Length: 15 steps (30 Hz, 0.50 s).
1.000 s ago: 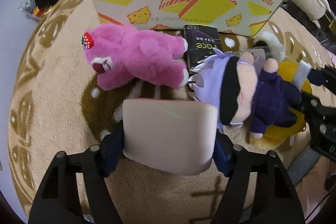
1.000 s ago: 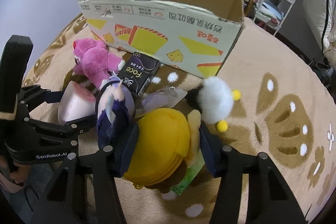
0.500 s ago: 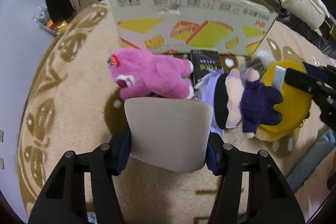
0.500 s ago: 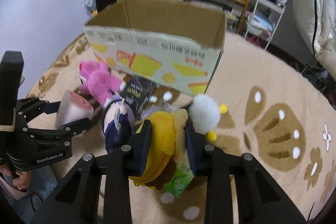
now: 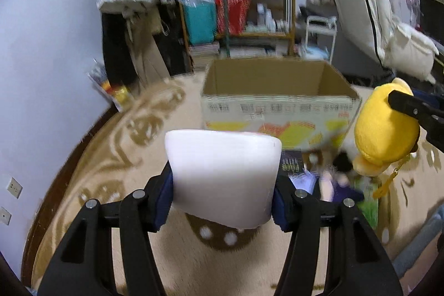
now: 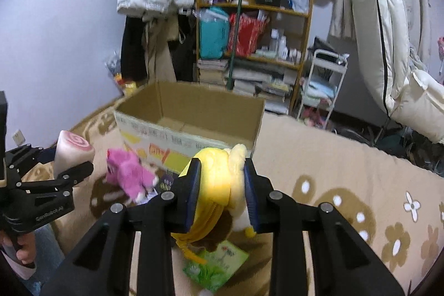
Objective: Organize soft objects
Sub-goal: 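Carry the swirl cushion and yellow plush into the box and release both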
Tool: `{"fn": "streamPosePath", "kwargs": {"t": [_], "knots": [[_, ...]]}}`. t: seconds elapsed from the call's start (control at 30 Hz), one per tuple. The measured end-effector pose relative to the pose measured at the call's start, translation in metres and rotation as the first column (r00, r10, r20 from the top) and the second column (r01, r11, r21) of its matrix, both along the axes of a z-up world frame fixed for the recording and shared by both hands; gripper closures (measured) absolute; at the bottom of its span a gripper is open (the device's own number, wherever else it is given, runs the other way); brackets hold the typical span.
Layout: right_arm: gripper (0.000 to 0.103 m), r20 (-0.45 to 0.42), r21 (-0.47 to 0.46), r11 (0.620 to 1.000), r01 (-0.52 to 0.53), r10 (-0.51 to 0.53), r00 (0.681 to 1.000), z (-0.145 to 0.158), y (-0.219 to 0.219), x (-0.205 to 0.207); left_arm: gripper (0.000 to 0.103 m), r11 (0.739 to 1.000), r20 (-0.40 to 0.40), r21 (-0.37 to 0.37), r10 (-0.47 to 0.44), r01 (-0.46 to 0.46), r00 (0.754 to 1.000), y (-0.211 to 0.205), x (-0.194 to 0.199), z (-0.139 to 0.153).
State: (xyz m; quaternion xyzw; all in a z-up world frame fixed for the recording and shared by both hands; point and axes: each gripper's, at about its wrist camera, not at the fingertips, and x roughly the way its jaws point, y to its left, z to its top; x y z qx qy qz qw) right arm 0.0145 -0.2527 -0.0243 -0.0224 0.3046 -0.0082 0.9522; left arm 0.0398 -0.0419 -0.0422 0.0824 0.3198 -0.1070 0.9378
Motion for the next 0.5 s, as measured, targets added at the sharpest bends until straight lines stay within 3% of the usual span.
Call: {"fn": "streamPosePath", "kwargs": {"t": [0.5], "knots": [[0.072,0.23,-0.012,0.999,0.038,-0.034,0.973,0.041,-0.017,0.011,0.046,1.0,0.163,-0.031,0.001,0.004,0.987,-0.007,0.019,0.041]]}}
